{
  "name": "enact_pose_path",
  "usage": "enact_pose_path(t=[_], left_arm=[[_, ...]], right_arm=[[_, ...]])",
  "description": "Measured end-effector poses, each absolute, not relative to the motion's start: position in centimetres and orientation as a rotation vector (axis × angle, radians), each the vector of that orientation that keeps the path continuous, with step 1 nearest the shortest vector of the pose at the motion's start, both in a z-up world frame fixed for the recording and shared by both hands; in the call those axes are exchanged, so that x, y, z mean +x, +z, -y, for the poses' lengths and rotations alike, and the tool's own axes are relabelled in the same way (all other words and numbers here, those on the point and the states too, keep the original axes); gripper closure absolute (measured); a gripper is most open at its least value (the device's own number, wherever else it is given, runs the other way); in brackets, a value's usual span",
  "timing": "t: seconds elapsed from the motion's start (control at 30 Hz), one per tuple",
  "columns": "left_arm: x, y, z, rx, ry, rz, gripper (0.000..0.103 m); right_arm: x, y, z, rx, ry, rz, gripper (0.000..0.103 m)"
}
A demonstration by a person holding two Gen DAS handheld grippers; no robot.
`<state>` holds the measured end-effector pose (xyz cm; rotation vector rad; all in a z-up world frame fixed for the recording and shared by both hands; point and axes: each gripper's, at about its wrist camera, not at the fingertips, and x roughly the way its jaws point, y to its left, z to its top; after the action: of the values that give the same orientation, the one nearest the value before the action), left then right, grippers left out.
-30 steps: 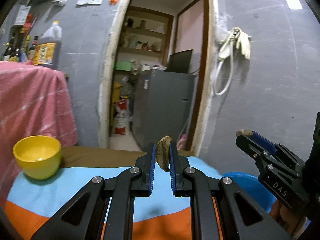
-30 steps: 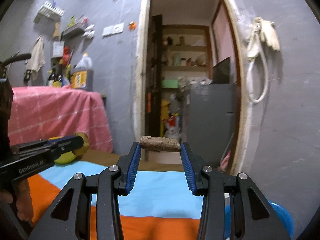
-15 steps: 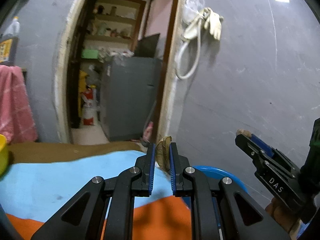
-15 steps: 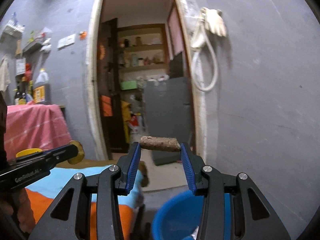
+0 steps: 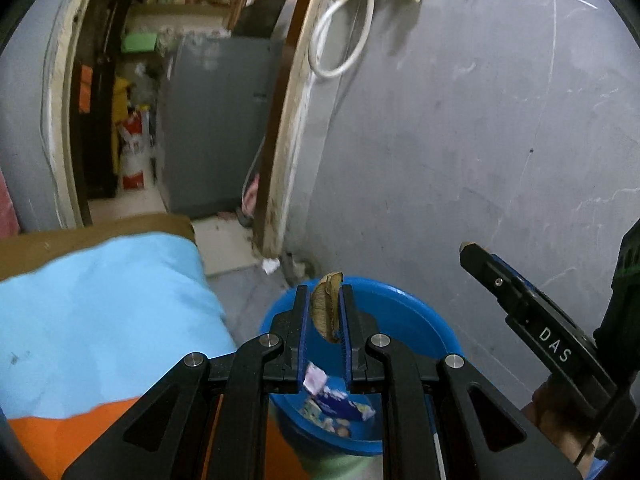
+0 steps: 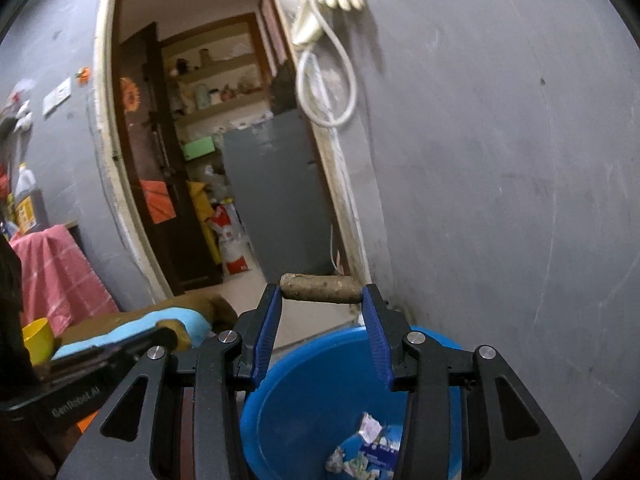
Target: Collect trash
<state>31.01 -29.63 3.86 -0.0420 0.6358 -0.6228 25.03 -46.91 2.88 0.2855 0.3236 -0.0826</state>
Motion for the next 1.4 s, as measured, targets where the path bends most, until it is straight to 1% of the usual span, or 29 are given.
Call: enact_pose_path(t=[0.1,0.2,0.27,0.33,0.4,0.8,1.0,1.1,1.2,1.3,1.33,1.4], left_arm=[[31.7,2.9,30.2,-0.051,-0.627,-0.687,0.092],[32.0,2.1,30.5,-0.040,-0.613,-0.708,0.091],[32.1,1.8,30.6,-0.038,-0.608,-0.717,0.086],[32.2,1.7,30.5,-0.051,-0.608,-0.718,0.077],[32.2,1.7,30.3,-0.067,-0.606,-0.709,0.073],[32.1,2.0,29.7,-0.085,-0.582,-0.711,0.072],[31.9,2.5,28.8,-0.083,-0.555,-0.692,0.072],[31.8,2.8,27.9,-0.090,-0.538,-0.677,0.066],[31.6,3.3,26.9,-0.097,-0.523,-0.665,0.064],[31.2,3.7,26.0,-0.094,-0.505,-0.659,0.062],[31.1,3.8,25.6,-0.094,-0.496,-0.656,0.059],[30.7,4.0,24.7,-0.098,-0.475,-0.647,0.054]], right_arm=[[25.4,2.0,47.9,0.321,-0.090,-0.369,0.063],[25.7,1.2,48.7,0.359,-0.094,-0.405,0.060],[25.5,0.9,49.1,0.379,-0.096,-0.415,0.059],[25.3,0.8,49.5,0.397,-0.095,-0.421,0.058],[25.2,0.8,49.6,0.403,-0.096,-0.419,0.057],[25.4,1.1,49.4,0.398,-0.097,-0.415,0.053],[25.4,1.2,49.4,0.397,-0.096,-0.412,0.050],[25.5,1.5,49.0,0.384,-0.093,-0.411,0.048],[25.9,1.9,48.6,0.370,-0.089,-0.412,0.046],[26.0,2.2,48.4,0.366,-0.088,-0.407,0.040],[26.0,2.3,48.4,0.366,-0.089,-0.404,0.036],[25.9,2.6,48.1,0.360,-0.090,-0.392,0.034]])
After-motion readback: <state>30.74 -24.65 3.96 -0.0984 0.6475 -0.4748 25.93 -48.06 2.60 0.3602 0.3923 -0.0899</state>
